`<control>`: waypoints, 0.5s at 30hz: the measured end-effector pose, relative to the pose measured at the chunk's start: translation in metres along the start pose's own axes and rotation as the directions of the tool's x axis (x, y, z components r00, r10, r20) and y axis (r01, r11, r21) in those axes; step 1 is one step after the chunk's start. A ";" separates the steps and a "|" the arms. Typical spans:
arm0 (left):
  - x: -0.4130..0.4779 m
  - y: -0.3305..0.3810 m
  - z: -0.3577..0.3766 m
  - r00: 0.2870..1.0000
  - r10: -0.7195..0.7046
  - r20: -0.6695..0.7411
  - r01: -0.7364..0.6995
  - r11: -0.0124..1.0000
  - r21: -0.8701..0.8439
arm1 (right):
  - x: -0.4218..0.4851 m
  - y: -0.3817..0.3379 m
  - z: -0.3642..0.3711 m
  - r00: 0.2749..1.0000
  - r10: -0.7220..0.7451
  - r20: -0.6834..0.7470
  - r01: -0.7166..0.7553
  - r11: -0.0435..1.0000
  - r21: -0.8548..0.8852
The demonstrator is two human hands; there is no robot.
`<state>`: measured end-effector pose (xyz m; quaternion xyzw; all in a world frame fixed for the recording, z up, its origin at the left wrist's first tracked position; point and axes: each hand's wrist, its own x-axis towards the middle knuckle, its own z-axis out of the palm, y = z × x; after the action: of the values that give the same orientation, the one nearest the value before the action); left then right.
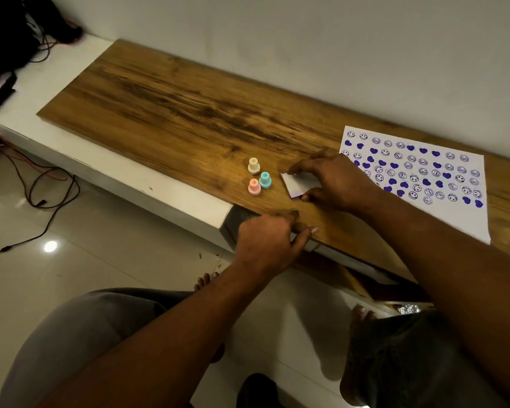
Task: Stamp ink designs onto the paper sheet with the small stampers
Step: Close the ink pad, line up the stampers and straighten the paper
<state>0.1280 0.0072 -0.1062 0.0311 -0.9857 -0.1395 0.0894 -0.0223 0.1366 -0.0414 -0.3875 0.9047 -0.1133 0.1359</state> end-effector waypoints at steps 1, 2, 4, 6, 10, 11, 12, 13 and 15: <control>0.000 0.001 -0.001 1.000 -0.002 0.000 0.002 1.000 -0.001 | 0.002 0.001 0.000 1.000 0.003 0.004 -0.003 1.000 0.021; 0.000 0.001 -0.002 1.000 -0.005 0.005 0.005 1.000 -0.003 | 0.003 0.002 0.000 1.000 0.004 0.005 -0.004 0.999 0.042; 0.000 0.002 -0.004 1.000 -0.010 0.026 0.010 1.000 -0.006 | 0.003 0.003 0.000 1.000 -0.003 0.004 0.002 0.997 0.083; 0.000 0.002 -0.007 0.999 -0.003 0.039 0.004 1.000 -0.012 | 0.002 0.009 -0.004 1.000 -0.006 -0.012 0.007 0.994 0.108; 0.010 0.002 -0.024 1.000 -0.004 0.022 0.005 1.000 -0.029 | -0.001 0.021 -0.005 0.944 0.206 -0.257 -0.176 0.975 0.134; 0.014 0.001 -0.029 1.000 -0.011 0.017 0.012 0.999 -0.031 | 0.000 0.019 -0.003 0.919 0.253 -0.301 -0.226 0.967 0.120; 0.019 -0.001 -0.035 1.000 -0.013 0.004 0.014 0.999 -0.030 | 0.000 0.015 0.001 0.909 0.271 -0.316 -0.259 0.963 0.080; 0.023 -0.003 -0.043 1.000 -0.009 -0.022 0.009 0.999 -0.032 | 0.001 0.009 0.006 0.913 0.269 -0.308 -0.275 0.961 0.025; 0.033 -0.010 -0.059 0.997 -0.006 -0.079 0.003 0.999 -0.037 | 0.002 -0.002 0.014 0.928 0.253 -0.275 -0.283 0.956 -0.077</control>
<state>0.1064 -0.0210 -0.0475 0.0374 -0.9786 -0.1565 0.1284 -0.0177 0.1326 -0.0541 -0.2490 0.9642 -0.0912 0.0068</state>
